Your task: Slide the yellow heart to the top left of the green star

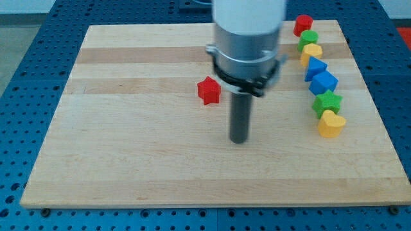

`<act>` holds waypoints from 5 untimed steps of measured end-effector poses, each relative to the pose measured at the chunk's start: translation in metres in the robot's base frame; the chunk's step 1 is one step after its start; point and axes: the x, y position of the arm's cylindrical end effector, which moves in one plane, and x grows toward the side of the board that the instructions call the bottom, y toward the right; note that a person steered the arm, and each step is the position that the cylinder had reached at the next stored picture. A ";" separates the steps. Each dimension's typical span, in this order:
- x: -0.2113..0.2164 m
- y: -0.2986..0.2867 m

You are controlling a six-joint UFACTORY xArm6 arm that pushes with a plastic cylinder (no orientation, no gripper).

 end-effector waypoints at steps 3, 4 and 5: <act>0.004 0.183; 0.000 0.179; -0.008 0.158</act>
